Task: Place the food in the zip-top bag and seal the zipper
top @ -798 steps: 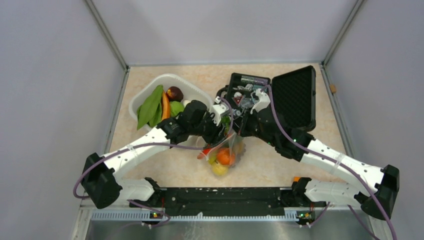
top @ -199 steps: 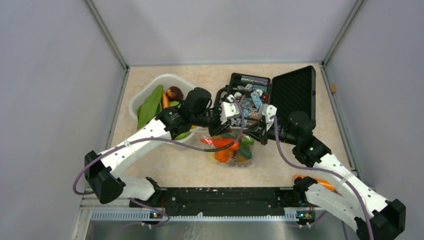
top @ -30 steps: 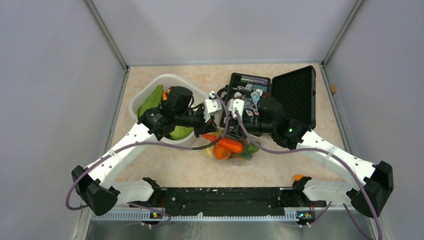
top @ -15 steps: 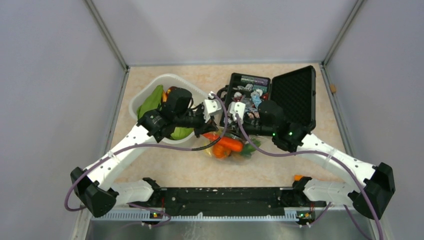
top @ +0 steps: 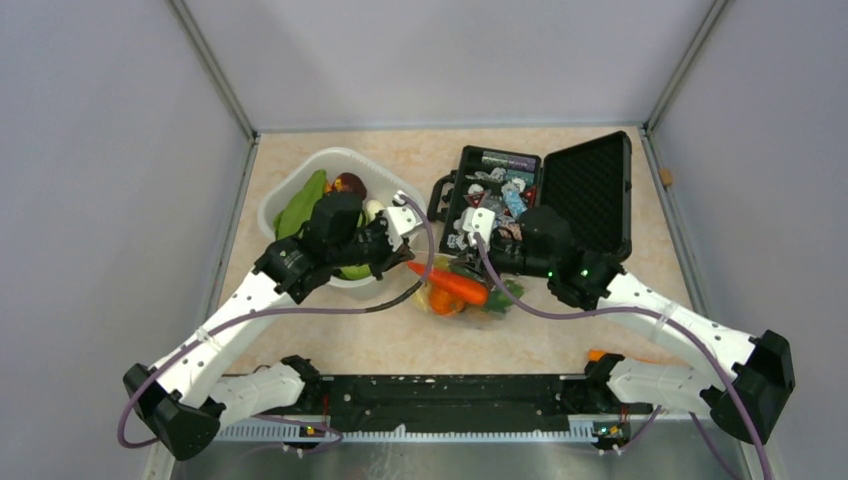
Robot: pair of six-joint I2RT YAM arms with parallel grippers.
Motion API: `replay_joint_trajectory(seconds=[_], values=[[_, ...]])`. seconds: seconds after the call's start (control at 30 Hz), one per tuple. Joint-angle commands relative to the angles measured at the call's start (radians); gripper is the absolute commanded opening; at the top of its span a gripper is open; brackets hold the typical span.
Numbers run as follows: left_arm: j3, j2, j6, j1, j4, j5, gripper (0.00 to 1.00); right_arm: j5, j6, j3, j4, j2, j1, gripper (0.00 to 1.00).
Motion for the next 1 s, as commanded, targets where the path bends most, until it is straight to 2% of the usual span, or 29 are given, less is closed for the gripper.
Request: replay_joint_trajectory(seconds=[0.0,0.2,0.27,0.33,0.37,0.4,0.43,0.53,0.7,0.87,0.97], values=[[-0.022,-0.033,0.013,0.051,-0.077,-0.140,0.01,0.029,-0.007,-0.001,0.023,-0.048,0.003,0.00],[-0.043,-0.078,0.009,0.072,-0.077,-0.162,0.05,0.025,-0.008,-0.002,0.022,-0.046,0.003,0.00],[-0.045,-0.085,0.004,0.072,-0.067,-0.136,0.11,0.015,-0.007,-0.004,0.026,-0.043,0.003,0.00],[-0.044,-0.089,-0.005,0.071,-0.061,-0.129,0.12,0.008,-0.003,-0.002,0.028,-0.038,0.004,0.00],[-0.045,-0.092,-0.005,0.072,-0.056,-0.136,0.19,0.006,-0.002,-0.002,0.029,-0.035,0.003,0.00],[-0.047,-0.092,-0.010,0.072,-0.050,-0.146,0.38,0.004,-0.001,-0.002,0.030,-0.032,0.003,0.00],[-0.046,-0.093,-0.015,0.072,-0.045,-0.156,0.51,0.004,0.000,-0.003,0.031,-0.030,0.004,0.00],[-0.035,-0.102,-0.043,0.073,-0.021,-0.164,0.70,0.012,0.001,-0.009,0.046,-0.027,0.003,0.00],[-0.095,-0.213,-0.124,0.078,0.168,-0.244,0.98,0.079,0.020,-0.011,0.074,-0.016,0.004,0.00],[-0.169,-0.308,-0.190,0.093,0.310,-0.320,0.99,0.206,0.047,-0.006,0.115,0.002,0.004,0.00],[-0.182,-0.314,-0.218,0.099,0.324,-0.374,0.99,0.288,0.073,-0.005,0.148,0.015,0.001,0.07]])
